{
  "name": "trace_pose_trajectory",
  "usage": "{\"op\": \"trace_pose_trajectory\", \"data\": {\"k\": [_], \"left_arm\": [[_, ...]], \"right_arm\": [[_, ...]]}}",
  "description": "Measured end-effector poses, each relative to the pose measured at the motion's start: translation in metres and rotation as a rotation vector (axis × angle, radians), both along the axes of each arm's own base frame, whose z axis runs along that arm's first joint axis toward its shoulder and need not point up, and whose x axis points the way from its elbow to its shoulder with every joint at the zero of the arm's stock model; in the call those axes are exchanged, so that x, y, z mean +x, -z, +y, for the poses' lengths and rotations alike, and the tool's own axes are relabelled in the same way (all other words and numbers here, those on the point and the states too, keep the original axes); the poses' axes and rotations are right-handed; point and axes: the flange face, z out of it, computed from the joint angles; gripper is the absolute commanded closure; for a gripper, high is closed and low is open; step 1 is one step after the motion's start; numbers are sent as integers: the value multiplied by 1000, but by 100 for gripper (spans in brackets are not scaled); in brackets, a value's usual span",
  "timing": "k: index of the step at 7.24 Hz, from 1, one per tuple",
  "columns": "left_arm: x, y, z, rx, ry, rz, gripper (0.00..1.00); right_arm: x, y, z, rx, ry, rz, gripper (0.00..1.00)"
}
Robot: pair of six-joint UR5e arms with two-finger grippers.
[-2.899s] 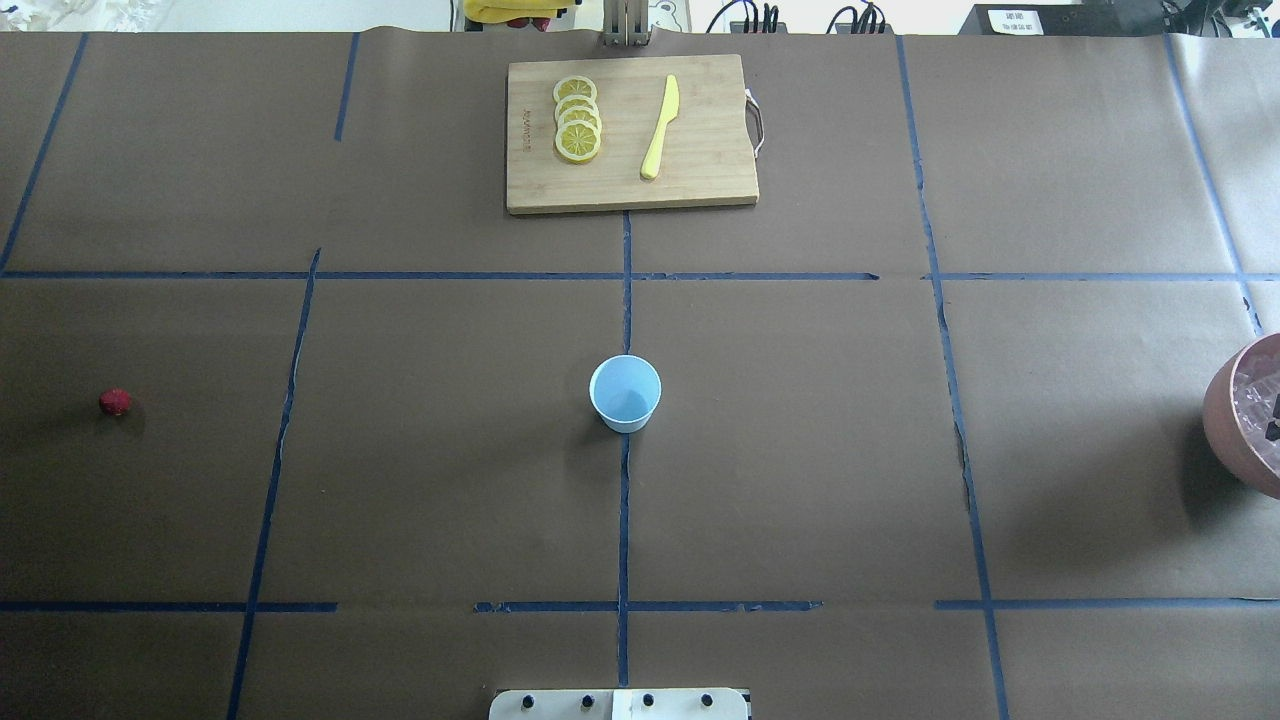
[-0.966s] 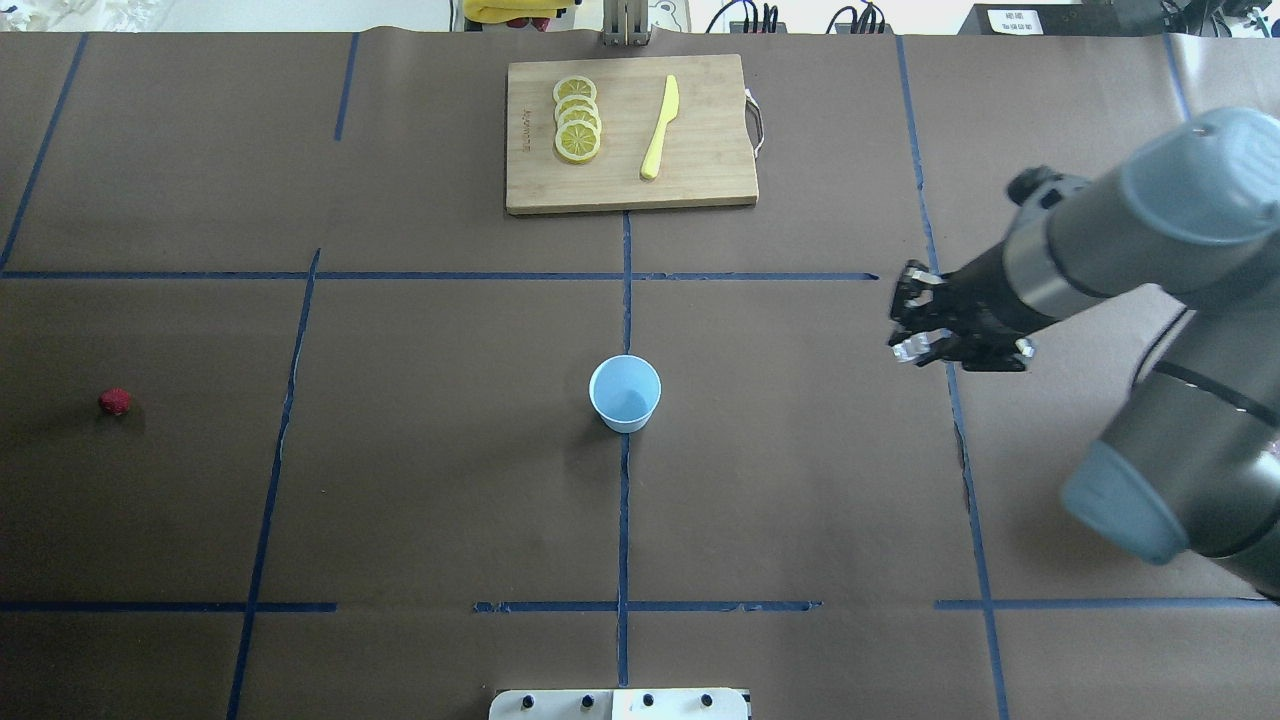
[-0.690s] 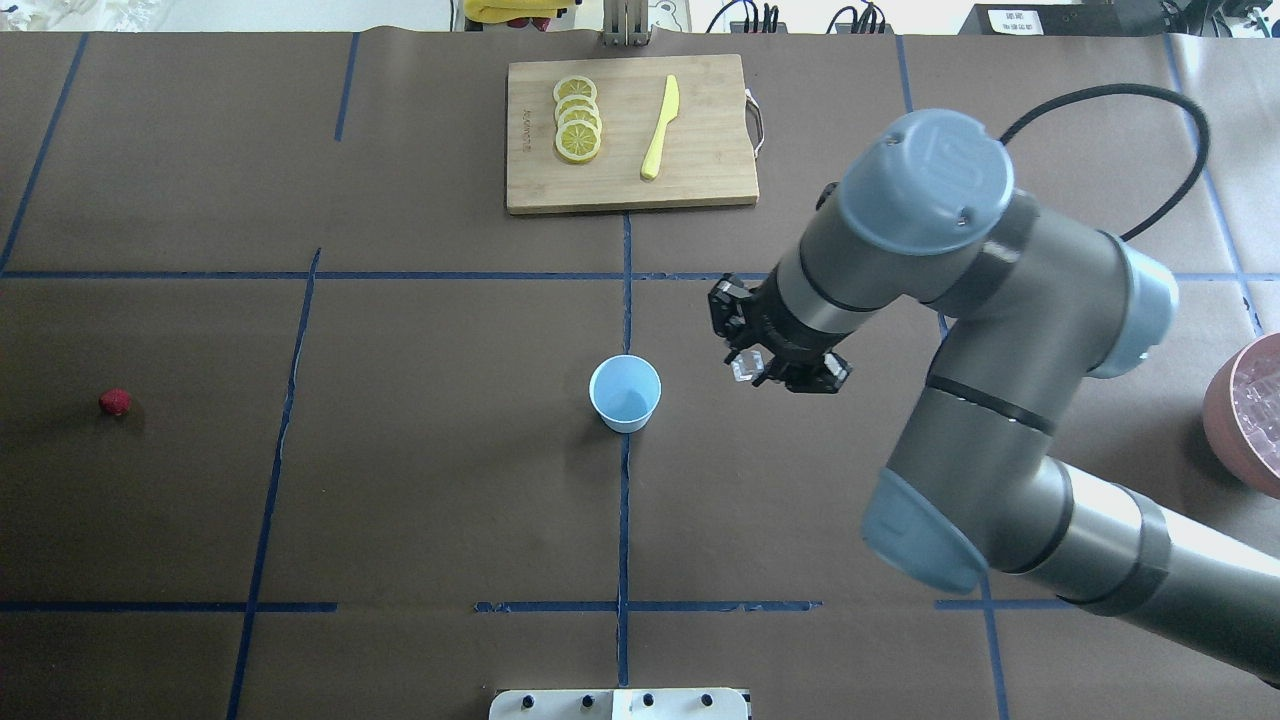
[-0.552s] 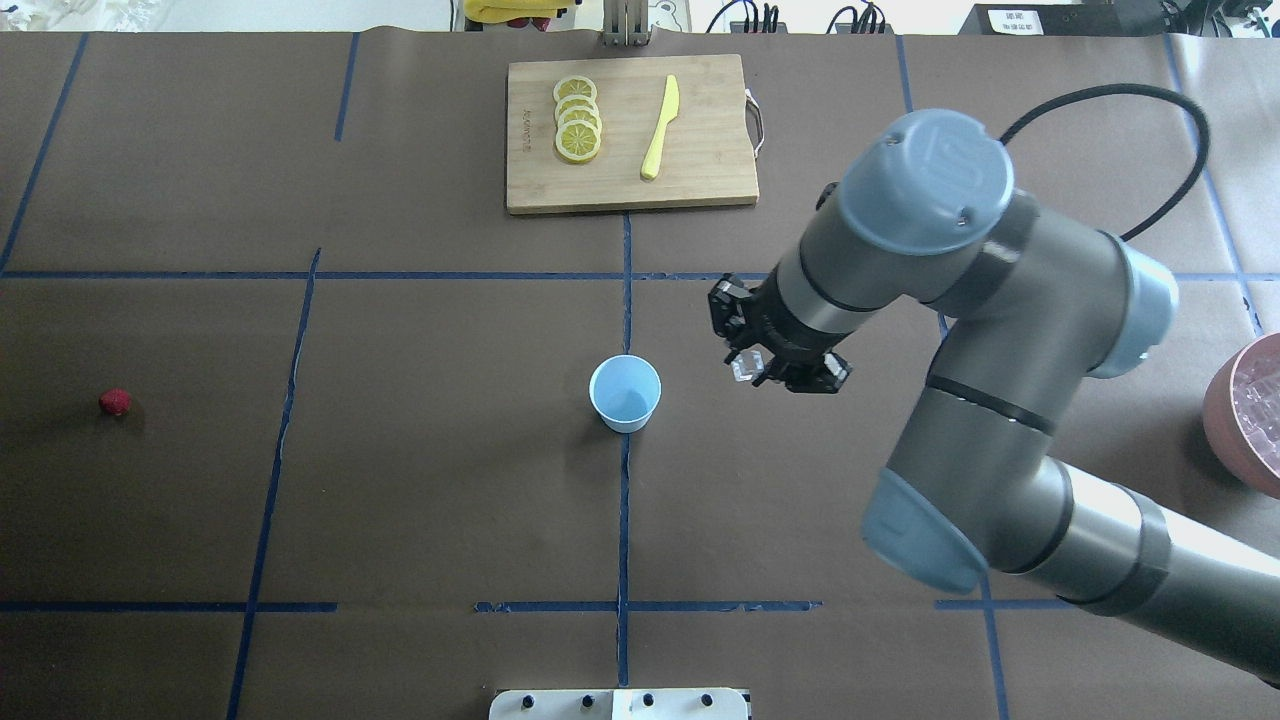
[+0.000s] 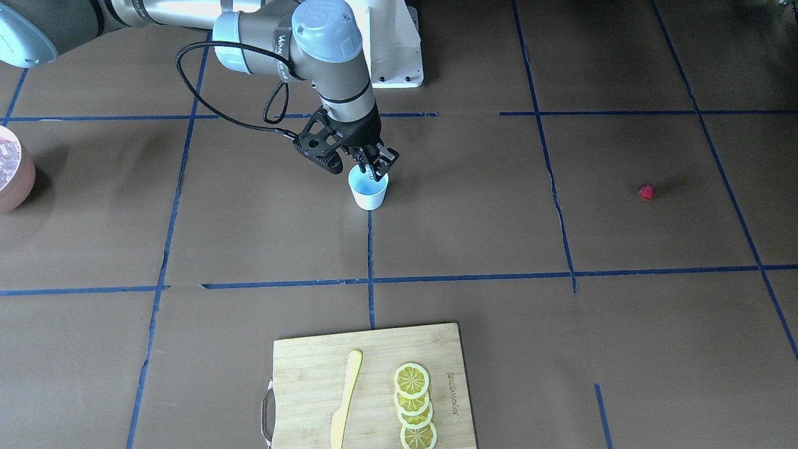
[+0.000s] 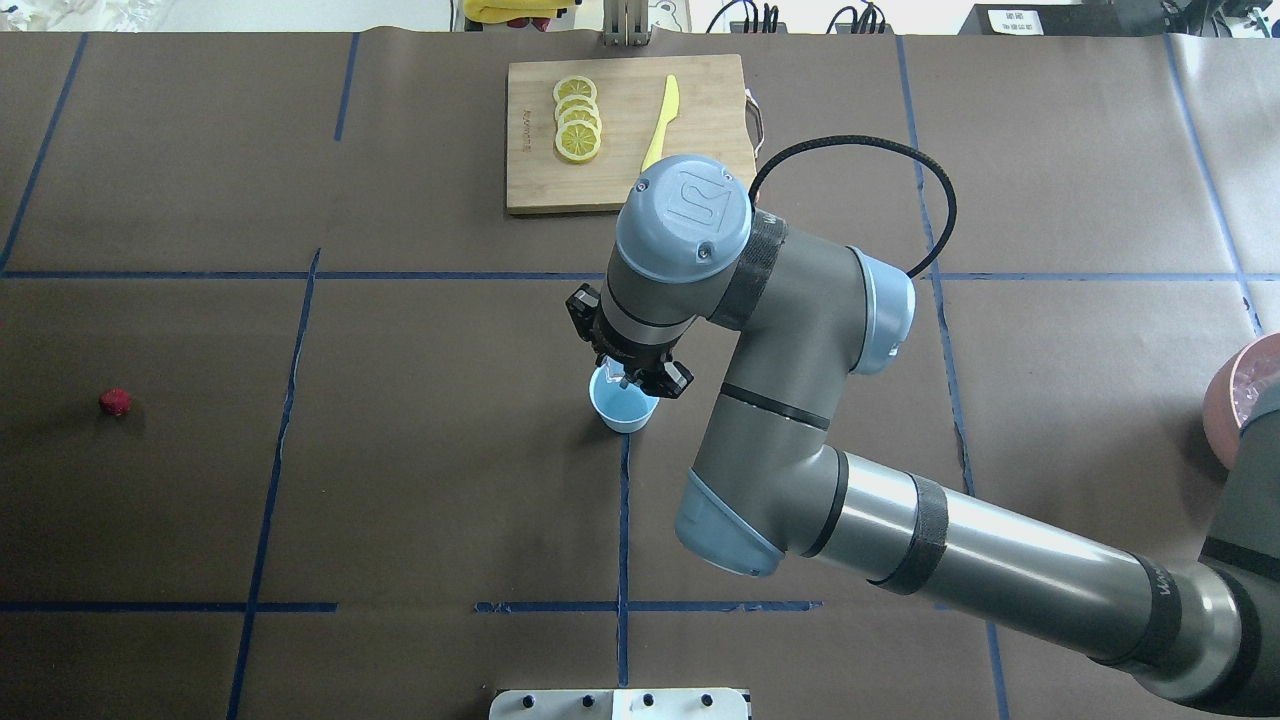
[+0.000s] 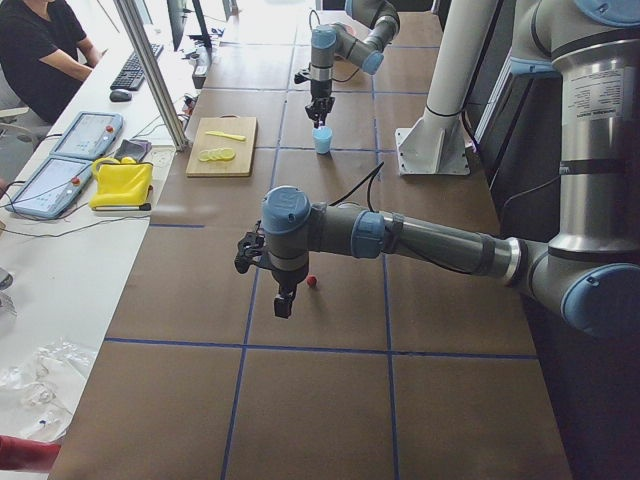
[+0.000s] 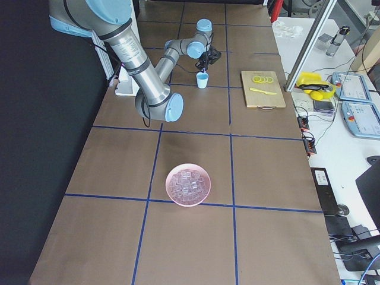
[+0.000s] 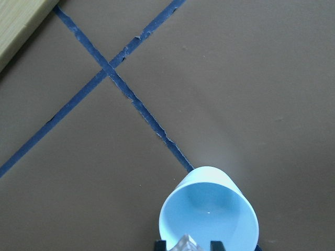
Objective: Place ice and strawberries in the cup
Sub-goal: 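Open the right gripper to drop the ice cube into the cup, then move the right gripper back to the pink bowl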
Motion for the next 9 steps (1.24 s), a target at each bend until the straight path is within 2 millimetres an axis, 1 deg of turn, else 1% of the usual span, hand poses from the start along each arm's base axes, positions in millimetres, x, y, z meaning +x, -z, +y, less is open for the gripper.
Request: {"op": "trace_pose_trajectory", "data": {"k": [1,2,3,5,6,7,8,9], "left_arm": [[0,1,0,2,0,0,0],[0,2,1,3,0,-1,0],[0,2,1,4,0,0,0],[0,2,1,4,0,0,0],[0,2,1,4,0,0,0],[0,2,1,3,0,0,0],[0,2,1,2,0,0,0],[0,2,1,1,0,0,0]], "right_arm": [[-3,-5,1,-2,1,8,41],[-5,-9,3,-4,2,15,40],[-6,-11,4,-4,3,18,35],[-8,-12,7,-3,6,22,34],[-6,-12,5,-2,4,21,31],[7,-16,1,-2,-2,18,30],[34,-32,-3,2,-10,21,30],[75,-61,-4,39,7,30,30]]}}
